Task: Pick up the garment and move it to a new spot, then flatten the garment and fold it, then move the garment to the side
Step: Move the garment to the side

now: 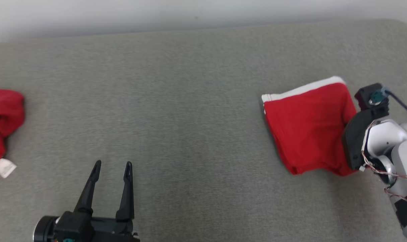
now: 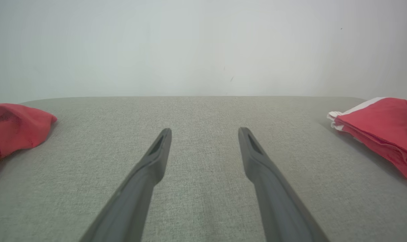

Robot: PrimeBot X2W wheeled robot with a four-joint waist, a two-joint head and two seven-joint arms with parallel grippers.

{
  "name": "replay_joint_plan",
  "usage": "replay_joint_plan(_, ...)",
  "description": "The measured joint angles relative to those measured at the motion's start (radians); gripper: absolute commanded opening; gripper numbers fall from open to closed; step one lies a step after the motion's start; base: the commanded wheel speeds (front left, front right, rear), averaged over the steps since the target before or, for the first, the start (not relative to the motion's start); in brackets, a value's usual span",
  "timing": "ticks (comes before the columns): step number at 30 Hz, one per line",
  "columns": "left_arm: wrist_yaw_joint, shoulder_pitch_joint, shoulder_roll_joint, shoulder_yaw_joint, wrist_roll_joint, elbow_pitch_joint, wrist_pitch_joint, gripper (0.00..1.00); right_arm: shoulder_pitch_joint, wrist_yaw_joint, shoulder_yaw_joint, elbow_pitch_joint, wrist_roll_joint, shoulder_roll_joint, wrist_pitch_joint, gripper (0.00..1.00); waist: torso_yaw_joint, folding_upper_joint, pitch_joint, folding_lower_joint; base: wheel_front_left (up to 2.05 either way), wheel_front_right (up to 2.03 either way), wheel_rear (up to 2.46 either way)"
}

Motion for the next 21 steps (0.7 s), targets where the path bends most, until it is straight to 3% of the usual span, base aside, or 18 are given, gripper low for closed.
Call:
replay_joint_plan(14, -0.012, -0.095, 0.097, -0.035, 0.067, -0.075, 0.000, 1.00, -0.170, 0.000, 0.033, 0.150, -0.063, -0.027, -0.211, 0.00, -0.217, 0.0001, 0.164, 0.0001, 0.00, 0.00, 0.00)
replay_joint_plan(21, -0.014, -0.111, 0.136, -0.050, 0.075, -0.099, 0.000, 1.00, -0.237, 0.000, 0.030, 0.240, -0.078, -0.059, -0.336, 0.00, -0.282, 0.0001, 0.242, 0.0002, 0.00, 0.00, 0.00)
